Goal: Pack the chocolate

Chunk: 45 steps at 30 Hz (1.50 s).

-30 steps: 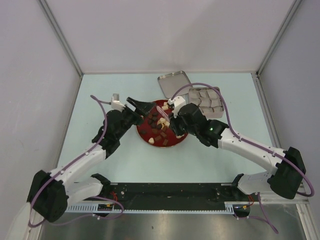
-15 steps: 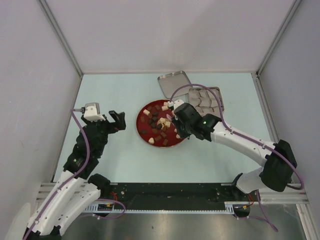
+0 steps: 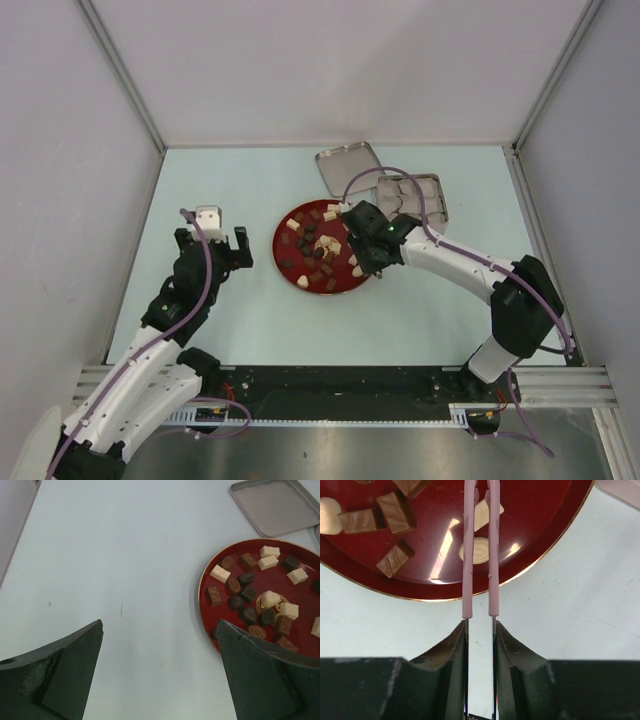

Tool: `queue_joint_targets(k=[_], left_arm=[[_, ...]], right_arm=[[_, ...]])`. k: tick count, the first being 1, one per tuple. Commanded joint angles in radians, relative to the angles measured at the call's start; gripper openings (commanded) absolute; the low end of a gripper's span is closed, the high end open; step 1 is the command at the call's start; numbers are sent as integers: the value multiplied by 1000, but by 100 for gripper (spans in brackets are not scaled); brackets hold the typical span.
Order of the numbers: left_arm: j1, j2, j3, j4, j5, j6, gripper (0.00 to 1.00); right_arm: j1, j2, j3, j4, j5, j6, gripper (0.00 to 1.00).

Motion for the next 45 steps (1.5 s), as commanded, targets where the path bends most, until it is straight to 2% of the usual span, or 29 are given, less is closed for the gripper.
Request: queue_joint_targets(k=[1,21,37,45], left_arm=[[17,-20,4,28,-13,42,100],[25,2,1,31,7,44,100],[25,-4,-1,25,7,42,100],[25,-9,-1,21,8,39,100]], right_arm=[[-11,27,64,-45,21,39,29],[-39,103,65,-59,-49,146,40],[-47,145,67,-19,-145,184,39],[-14,183,116,-59,-111,166,35]])
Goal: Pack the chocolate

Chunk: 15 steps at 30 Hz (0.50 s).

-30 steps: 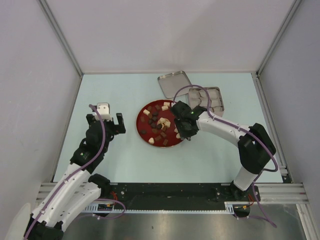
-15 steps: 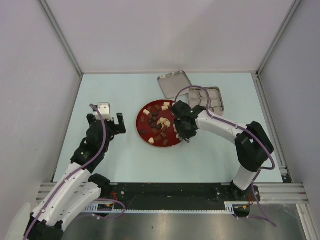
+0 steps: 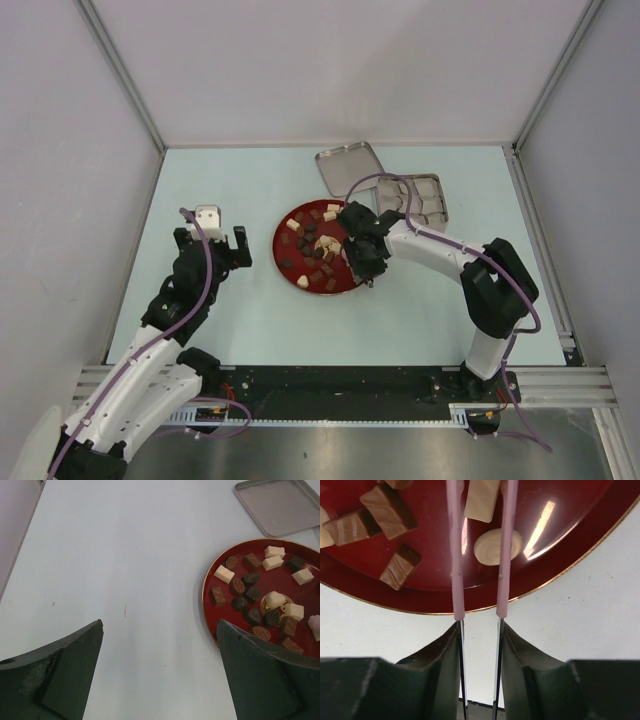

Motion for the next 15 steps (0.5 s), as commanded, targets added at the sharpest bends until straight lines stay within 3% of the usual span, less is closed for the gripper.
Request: queue_joint_targets(k=[1,8,15], left_arm=[[8,-12,0,20,5,19,100],[8,-16,0,15,2,19,100],[8,-25,1,9,-6,16,100]], right_arm=[[24,22,71,-31,30,-1,34],[27,0,94,-53,61,-43,15],[7,-56,100,-31,81,-107,8]])
